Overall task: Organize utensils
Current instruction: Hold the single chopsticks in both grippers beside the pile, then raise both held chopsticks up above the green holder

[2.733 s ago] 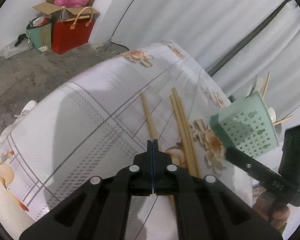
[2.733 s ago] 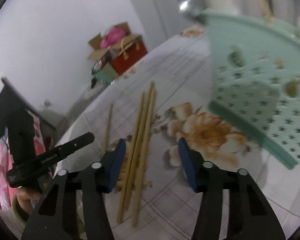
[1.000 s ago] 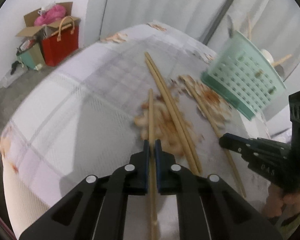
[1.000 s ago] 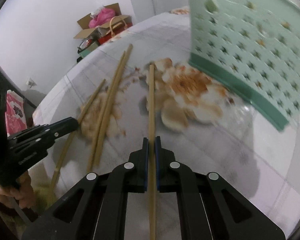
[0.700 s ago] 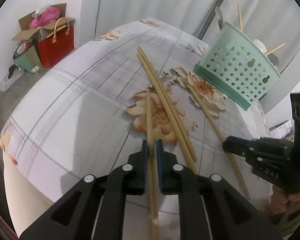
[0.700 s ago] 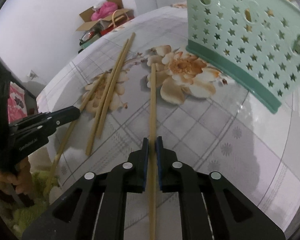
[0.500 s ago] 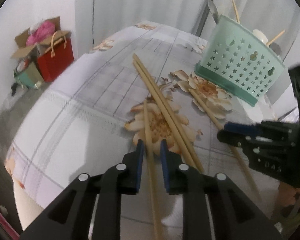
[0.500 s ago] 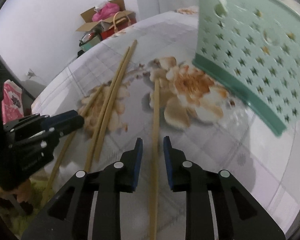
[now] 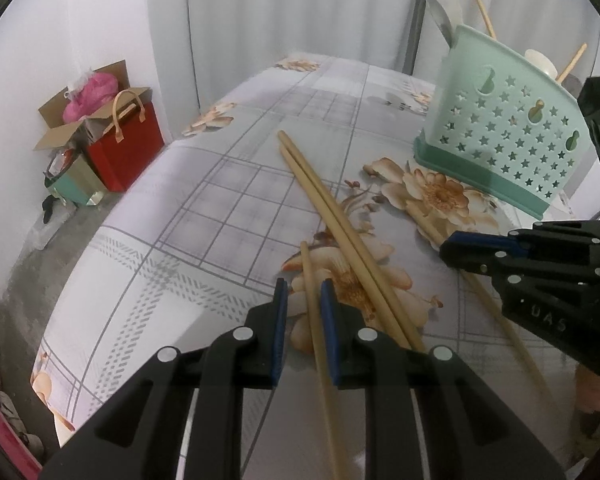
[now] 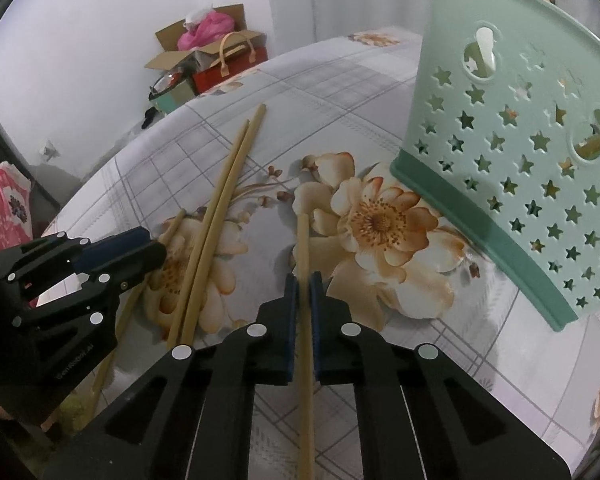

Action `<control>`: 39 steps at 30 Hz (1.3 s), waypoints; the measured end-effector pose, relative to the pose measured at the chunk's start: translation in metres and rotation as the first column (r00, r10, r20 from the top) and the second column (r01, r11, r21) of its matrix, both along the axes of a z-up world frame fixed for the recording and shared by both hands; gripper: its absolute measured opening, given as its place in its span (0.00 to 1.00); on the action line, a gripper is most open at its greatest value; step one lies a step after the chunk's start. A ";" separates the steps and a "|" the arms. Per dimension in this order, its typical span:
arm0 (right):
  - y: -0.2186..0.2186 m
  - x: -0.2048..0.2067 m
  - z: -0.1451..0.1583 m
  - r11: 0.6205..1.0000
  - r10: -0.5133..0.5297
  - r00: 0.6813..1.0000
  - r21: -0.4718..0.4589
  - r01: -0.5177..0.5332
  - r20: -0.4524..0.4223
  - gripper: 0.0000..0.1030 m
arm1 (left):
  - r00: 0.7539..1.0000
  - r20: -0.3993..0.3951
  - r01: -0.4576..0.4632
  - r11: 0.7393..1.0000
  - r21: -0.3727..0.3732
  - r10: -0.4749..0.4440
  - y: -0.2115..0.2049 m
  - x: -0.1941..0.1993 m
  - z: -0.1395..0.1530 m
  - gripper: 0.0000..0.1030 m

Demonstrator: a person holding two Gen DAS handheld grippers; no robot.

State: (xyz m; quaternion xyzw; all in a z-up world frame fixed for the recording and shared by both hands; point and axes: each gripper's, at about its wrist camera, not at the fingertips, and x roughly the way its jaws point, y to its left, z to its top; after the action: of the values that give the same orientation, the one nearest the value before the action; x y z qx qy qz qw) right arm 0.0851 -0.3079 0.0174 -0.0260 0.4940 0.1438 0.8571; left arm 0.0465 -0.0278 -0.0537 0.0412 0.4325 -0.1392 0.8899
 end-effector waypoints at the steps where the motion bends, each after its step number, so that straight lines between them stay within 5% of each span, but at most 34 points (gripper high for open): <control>1: 0.000 0.000 0.000 1.000 -0.001 1.000 0.002 0.001 0.000 0.05 | 1.000 0.001 0.000 1.000 0.002 0.000 -0.001 0.000 0.000 0.16; 19: -0.006 -0.005 0.002 1.000 -0.004 1.000 0.015 0.004 -0.002 0.05 | 1.000 -0.008 -0.012 1.000 0.002 0.012 -0.003 0.003 0.000 0.16; 22: -0.006 -0.005 0.003 1.000 -0.006 1.000 0.016 0.006 -0.002 0.05 | 1.000 -0.019 -0.016 1.000 -0.021 0.015 0.001 0.007 0.001 0.06; 29: -0.009 -0.006 0.003 1.000 -0.010 1.000 0.029 0.010 -0.004 0.05 | 0.999 -0.042 -0.031 0.981 -0.194 0.023 0.024 0.009 0.010 0.05; 39: -0.016 -0.008 0.003 0.995 -0.025 1.000 0.093 0.025 -0.005 0.04 | 0.994 0.102 0.008 0.908 -0.419 0.038 0.064 -0.007 0.071 0.05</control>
State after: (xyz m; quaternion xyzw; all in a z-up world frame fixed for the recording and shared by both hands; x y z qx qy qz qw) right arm 0.0768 -0.3238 0.0204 0.0204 0.4885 0.1559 0.8583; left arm 0.0398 0.0365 0.0175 -0.1462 0.3443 -0.2195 0.9011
